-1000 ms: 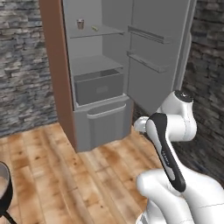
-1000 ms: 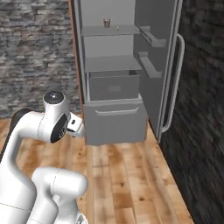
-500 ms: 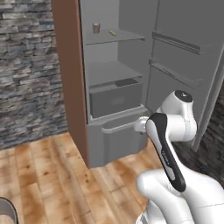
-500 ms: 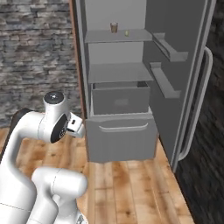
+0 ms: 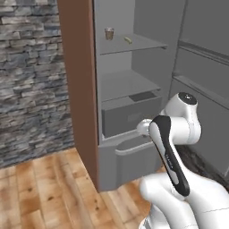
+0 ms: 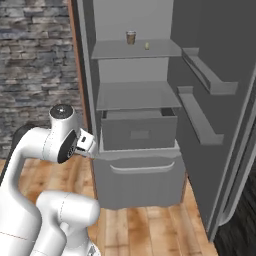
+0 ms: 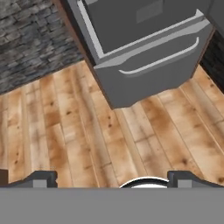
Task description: Pick the egg and butter from the fridge and place them by the bowl for mixing.
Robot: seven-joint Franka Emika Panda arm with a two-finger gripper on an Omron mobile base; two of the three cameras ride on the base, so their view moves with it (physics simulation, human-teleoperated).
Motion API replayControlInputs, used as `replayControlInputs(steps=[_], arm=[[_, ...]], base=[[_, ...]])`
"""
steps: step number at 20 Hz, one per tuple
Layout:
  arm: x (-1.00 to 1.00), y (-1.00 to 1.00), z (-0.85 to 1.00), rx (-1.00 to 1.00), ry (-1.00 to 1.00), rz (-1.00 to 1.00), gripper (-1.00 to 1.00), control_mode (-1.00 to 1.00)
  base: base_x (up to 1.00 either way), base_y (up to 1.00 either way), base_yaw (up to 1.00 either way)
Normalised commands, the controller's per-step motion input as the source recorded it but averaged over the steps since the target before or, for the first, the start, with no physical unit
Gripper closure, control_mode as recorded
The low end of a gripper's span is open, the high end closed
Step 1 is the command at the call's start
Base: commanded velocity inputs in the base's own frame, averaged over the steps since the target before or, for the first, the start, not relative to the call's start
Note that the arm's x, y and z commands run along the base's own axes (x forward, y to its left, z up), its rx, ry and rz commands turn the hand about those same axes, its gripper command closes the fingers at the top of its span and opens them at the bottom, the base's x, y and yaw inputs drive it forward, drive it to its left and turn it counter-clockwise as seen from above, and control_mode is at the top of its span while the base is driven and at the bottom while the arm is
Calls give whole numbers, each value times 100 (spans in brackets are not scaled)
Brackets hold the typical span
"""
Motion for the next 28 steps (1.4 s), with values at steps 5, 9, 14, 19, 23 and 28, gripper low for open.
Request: replayControlInputs(steps=[5,9,14,19,23,28], arm=[[0,0,0,0,0,0,-100,100],[0,0,0,0,0,0,-100,100],[0,0,0,0,0,0,-100,100],[0,0,0,0,0,0,-100,100],[0,0,0,0,0,0,-100,100],[0,0,0,0,0,0,-100,100]], base=[[82,-23,3],[74,-38,0],[69,-36,7],[76,-17,12],[71,-27,6],[44,-20,1]])
